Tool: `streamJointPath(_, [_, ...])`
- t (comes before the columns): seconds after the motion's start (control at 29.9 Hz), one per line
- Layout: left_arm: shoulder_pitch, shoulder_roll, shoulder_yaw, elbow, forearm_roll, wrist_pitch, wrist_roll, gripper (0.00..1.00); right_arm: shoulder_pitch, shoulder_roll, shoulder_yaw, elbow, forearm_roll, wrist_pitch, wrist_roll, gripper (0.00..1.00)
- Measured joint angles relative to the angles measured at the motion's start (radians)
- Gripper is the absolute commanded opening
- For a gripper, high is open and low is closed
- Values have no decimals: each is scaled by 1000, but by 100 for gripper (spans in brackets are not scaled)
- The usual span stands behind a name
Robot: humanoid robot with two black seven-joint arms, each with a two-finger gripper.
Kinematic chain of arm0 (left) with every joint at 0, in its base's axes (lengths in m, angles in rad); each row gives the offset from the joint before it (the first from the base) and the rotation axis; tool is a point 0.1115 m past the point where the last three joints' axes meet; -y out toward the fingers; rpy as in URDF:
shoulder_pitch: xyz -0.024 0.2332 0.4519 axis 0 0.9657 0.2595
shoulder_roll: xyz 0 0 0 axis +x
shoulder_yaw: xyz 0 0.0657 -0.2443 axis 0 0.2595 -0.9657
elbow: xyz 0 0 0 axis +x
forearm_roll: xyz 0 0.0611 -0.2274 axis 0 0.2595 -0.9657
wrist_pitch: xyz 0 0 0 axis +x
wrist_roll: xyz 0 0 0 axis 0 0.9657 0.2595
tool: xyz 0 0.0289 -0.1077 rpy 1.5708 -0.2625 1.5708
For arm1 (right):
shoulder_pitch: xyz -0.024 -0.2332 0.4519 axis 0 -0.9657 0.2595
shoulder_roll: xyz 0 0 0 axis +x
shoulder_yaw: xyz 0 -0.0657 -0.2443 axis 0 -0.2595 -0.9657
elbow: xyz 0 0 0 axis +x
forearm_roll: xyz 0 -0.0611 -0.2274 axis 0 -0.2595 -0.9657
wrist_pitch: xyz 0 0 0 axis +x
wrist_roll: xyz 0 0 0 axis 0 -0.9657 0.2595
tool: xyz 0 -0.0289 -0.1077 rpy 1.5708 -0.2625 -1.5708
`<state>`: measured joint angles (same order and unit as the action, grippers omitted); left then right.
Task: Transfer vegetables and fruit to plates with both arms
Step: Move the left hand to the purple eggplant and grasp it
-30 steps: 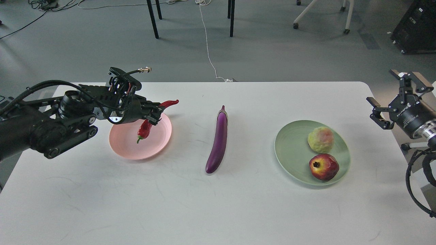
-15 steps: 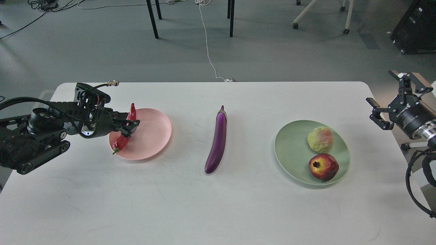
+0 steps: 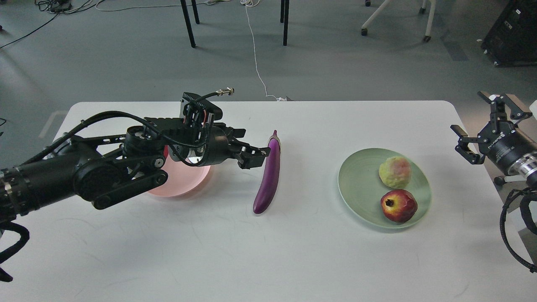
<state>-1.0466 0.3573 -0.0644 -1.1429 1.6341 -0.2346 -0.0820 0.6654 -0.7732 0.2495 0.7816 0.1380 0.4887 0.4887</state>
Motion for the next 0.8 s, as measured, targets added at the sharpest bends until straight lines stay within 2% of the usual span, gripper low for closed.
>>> streamJointPath(0.1, [1,-73,7,54,-4,-13,19,91,-4,-3,0,1,0,0,0,99])
streamJointPath(0.4, [19,-186,22,191,3,-12,30,91,-6,-12,1,2,0,0,0,99])
streamJointPath(0.67, [60,-223,35,270,7,-8,31,91,-6,-26,1,2,0,0,0,99])
streamJointPath(0.8, [71,-224,35,273,7,-11,31,85,-6,-26,1,2,0,0,0,99])
